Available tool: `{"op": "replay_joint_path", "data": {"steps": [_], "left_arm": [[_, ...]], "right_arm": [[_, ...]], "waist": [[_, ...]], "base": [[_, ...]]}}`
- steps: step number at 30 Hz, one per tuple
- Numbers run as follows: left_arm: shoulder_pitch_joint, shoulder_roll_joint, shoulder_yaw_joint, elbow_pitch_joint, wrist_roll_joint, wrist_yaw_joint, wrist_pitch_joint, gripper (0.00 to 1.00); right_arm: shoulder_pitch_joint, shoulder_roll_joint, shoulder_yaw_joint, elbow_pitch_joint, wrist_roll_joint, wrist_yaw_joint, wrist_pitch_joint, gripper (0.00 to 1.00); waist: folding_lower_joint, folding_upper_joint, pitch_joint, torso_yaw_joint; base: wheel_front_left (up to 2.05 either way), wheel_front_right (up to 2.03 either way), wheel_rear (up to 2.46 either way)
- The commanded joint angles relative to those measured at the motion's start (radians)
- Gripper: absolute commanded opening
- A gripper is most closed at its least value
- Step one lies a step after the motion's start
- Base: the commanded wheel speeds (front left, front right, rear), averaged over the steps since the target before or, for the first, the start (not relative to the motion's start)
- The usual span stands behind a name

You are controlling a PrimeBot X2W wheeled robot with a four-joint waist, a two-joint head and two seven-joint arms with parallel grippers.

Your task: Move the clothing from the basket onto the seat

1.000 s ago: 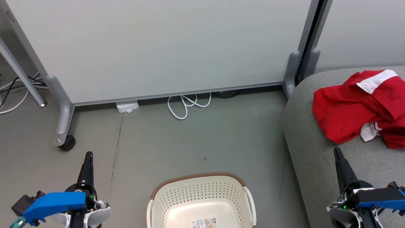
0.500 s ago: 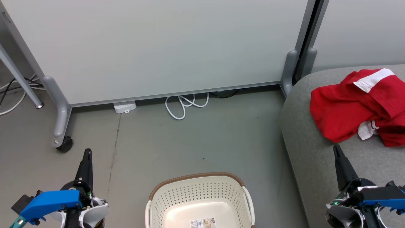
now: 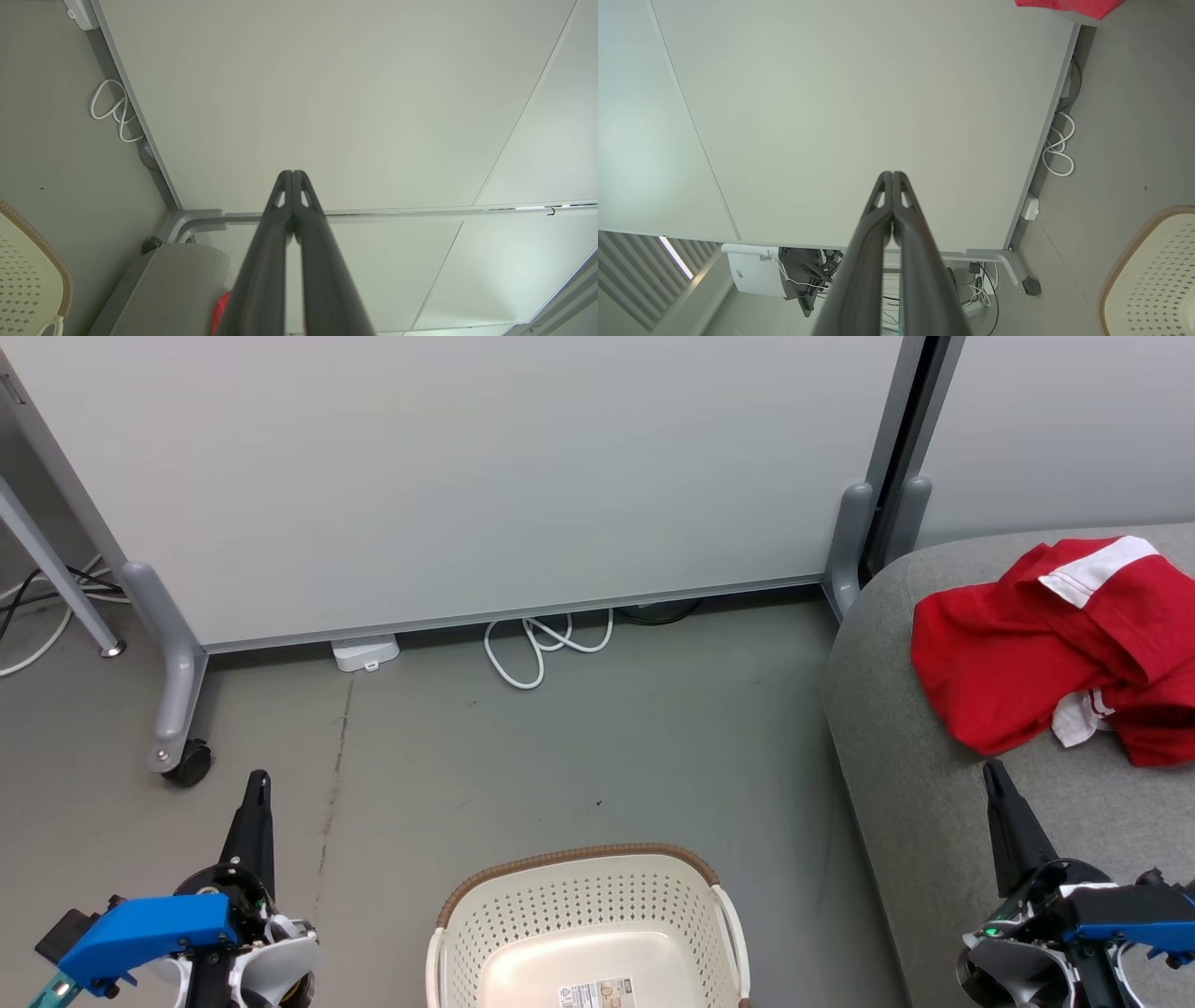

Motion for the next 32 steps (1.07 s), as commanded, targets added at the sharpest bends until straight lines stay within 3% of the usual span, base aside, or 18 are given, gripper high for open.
{"op": "replay_joint_path", "data": {"steps": [1, 32], "left_arm": [[-0.009, 0.001, 0.003, -0.003, -0.002, -0.009, 0.004, 0.0], [-0.009, 0.001, 0.002, -0.004, -0.002, -0.009, 0.004, 0.0]], "right_arm": [[-0.012, -0.006, -0.002, 0.001, 0.002, 0.001, 0.003, 0.0], [-0.011, -0.006, -0.002, 0.001, 0.003, 0.001, 0.002, 0.0]], "waist": [[0.0, 0.0, 0.0, 0.0], [0.0, 0.0, 0.0, 0.0]], "base": [[0.0, 0.0, 0.0], [0.0, 0.0, 0.0]]}}
